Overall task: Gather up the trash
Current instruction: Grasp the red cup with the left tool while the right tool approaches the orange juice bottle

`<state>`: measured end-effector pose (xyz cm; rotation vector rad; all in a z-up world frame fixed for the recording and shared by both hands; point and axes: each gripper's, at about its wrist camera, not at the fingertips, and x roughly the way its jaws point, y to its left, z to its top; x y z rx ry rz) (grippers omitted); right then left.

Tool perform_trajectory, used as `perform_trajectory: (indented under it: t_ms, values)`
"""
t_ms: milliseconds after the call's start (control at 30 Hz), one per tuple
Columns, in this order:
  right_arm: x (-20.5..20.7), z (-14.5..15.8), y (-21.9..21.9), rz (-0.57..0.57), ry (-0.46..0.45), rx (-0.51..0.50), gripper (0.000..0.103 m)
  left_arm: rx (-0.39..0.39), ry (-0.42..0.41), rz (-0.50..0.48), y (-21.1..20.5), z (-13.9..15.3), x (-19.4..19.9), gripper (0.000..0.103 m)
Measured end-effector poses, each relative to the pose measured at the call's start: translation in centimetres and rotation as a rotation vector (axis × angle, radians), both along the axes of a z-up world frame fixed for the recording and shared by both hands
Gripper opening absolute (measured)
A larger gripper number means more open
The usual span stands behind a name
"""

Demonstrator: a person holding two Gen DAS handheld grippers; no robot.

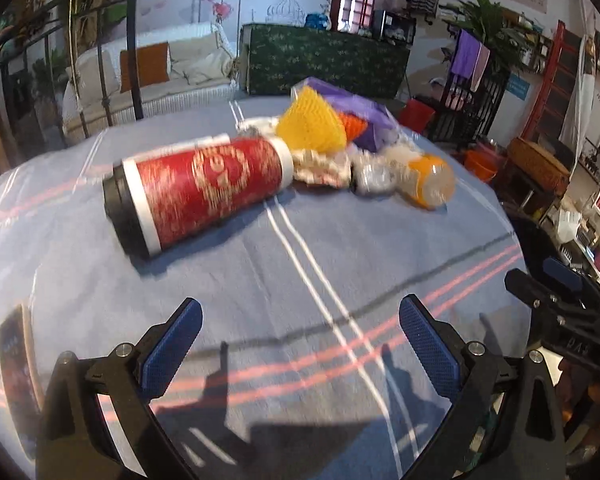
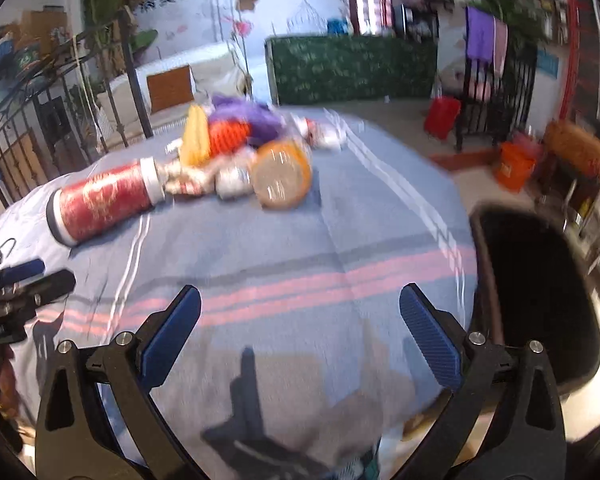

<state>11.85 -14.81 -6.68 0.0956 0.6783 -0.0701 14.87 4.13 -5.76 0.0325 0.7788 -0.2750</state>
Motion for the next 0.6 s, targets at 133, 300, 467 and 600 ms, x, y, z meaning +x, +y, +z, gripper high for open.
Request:
perform_trajectory:
  t_ms: [133,300,467,600]
  values:
    - [2.4,1.3,0.8,0.033,-0.011,-0.002,0.098,0.135,-0.054,-0.048,-0.6,1.4,3.6,0.098]
    - [4.1,1.2,1.4,0.077,0.037,0.016,0.098,0.387,-0.01,-0.204,-0.9,2.6,9.2,0.098]
    - [3.4,0.0,2.0,0.084,0.057,0.013,0.098,0.572,0.067,-0.324,-0.9,1.6,13.0,0.098]
    - [2.9,-0.4,1.9,0.079,0.075,0.019,0.098,0.653,0.12,-0.404,-1.5,0.3,14.3,0.095]
